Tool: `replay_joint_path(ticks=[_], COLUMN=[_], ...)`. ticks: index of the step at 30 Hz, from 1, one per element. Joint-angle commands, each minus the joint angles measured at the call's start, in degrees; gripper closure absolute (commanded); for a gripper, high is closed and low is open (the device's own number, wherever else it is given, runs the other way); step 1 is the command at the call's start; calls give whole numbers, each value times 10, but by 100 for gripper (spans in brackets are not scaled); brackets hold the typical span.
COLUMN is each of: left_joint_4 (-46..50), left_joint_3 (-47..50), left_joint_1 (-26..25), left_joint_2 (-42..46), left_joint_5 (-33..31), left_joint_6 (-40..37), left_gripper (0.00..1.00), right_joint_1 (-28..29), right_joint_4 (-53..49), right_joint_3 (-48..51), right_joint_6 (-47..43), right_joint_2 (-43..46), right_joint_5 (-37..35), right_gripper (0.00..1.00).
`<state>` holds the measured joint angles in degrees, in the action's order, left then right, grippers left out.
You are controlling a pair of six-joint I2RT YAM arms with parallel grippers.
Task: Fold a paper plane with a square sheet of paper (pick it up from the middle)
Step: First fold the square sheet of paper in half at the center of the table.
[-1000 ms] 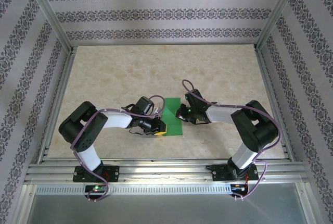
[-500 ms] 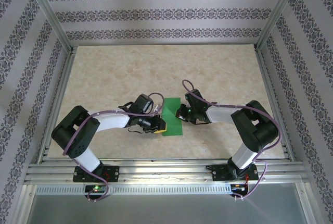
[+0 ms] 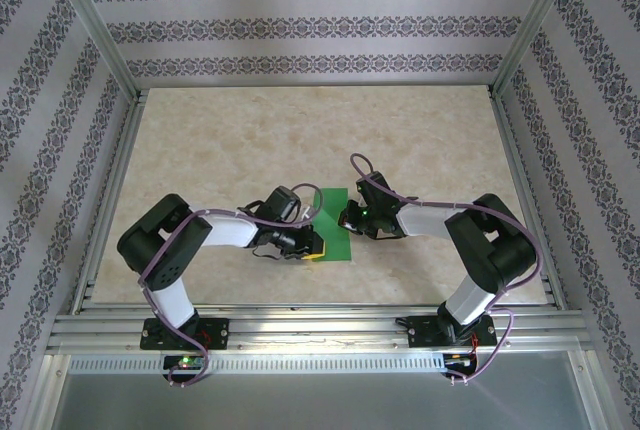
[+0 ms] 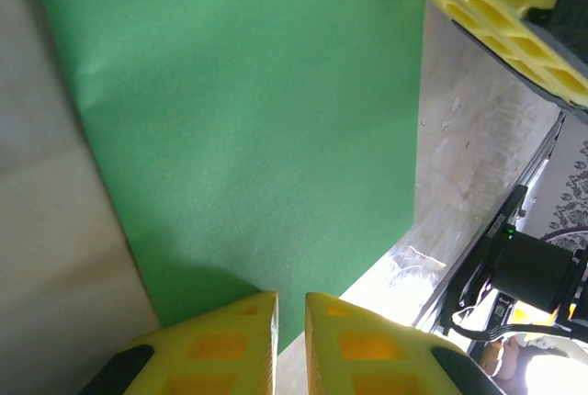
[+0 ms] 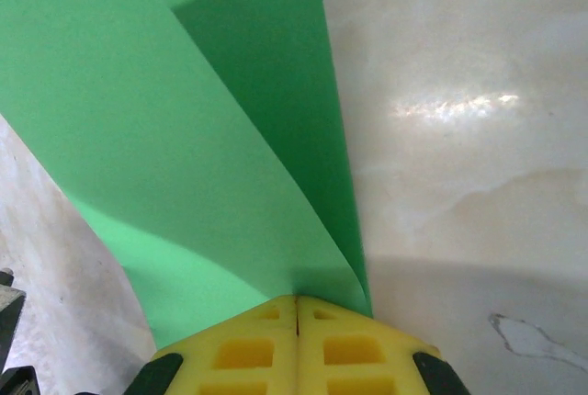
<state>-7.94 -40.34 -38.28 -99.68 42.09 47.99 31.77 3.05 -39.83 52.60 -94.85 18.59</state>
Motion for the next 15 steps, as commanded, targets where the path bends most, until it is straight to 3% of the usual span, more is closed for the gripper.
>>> replay_joint_path(ticks=[1,15], left_joint_4=[55,156], left_joint_3=[50,13], left_joint_1=[-14,-23], left_joint_2=[4,85], left_joint_5=[-13,-24], left_joint_6=[-14,-79], left_gripper=[85,84], right_joint_1=[6,6], right_joint_4=[-110,-130], right_joint_3=[34,7], right_joint_6=[-1,-45], right_joint_2=[-21,-32], right_joint_5=[-47,-39], right_gripper=[100,100])
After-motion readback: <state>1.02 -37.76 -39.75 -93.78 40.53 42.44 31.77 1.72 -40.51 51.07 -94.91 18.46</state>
